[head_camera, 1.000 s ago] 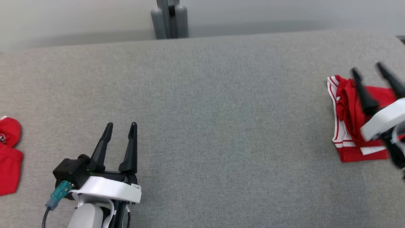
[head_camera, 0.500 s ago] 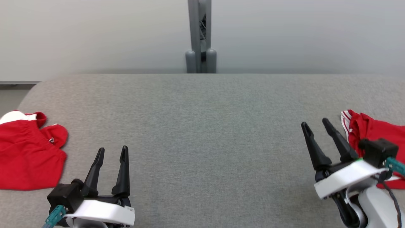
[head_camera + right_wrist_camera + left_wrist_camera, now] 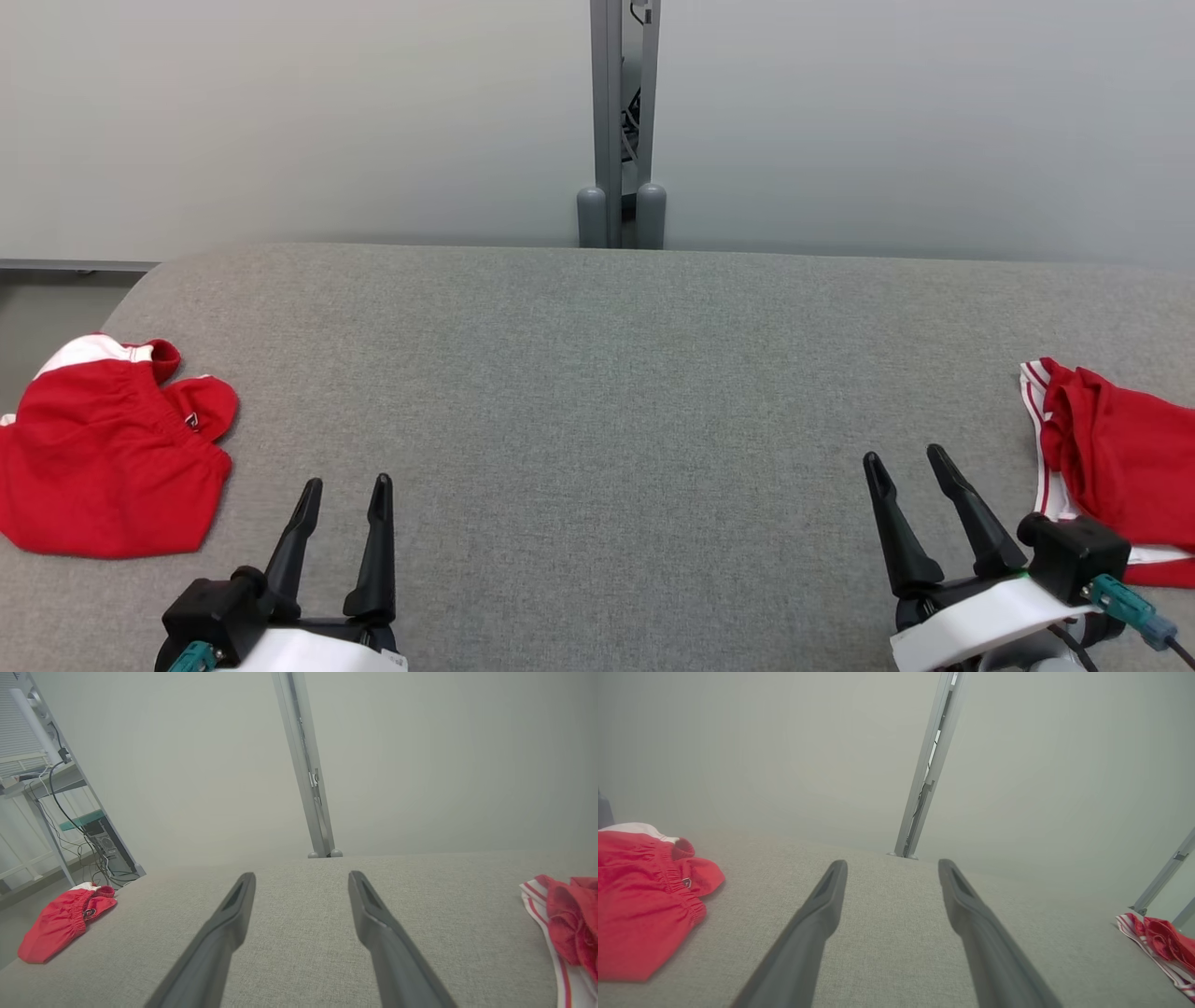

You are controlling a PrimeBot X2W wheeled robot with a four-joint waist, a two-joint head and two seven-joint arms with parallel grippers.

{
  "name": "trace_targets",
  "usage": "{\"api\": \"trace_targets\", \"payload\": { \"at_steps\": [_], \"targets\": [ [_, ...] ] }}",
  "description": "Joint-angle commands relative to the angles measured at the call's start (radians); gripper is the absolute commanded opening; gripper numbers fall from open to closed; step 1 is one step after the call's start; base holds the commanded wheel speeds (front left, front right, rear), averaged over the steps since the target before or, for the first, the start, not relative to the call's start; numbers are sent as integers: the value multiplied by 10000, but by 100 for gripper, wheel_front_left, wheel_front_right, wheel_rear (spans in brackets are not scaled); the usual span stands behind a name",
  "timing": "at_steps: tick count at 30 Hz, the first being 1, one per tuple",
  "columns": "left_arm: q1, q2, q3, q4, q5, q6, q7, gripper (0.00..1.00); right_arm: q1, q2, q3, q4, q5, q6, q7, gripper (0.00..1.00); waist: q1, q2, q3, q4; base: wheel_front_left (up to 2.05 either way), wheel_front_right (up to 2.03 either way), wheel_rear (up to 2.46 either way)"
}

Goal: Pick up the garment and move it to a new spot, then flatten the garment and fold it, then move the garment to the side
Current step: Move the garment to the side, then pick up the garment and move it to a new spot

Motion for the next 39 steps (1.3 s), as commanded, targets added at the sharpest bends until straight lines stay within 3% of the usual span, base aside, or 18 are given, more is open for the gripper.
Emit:
{"api": "trace_targets", "payload": {
  "at_steps": [1,24,39],
  "targets": [
    [90,47,7,-61,117,57,-9,100,140,41,-92,-61,-117,1,-5,100,0,-1,-33,-43,0,0,0],
    [104,47,-219,-152,375,138,-9,100,588,590,-1646,-268,-2195,1,-5,100,0,-1,-88,-207,0,0,0],
    [-56,47,-220,-66,288,168,-9,100,494,610,-1866,-201,-2164,1,-5,100,0,-1,-20,-308,0,0,0]
  ]
}}
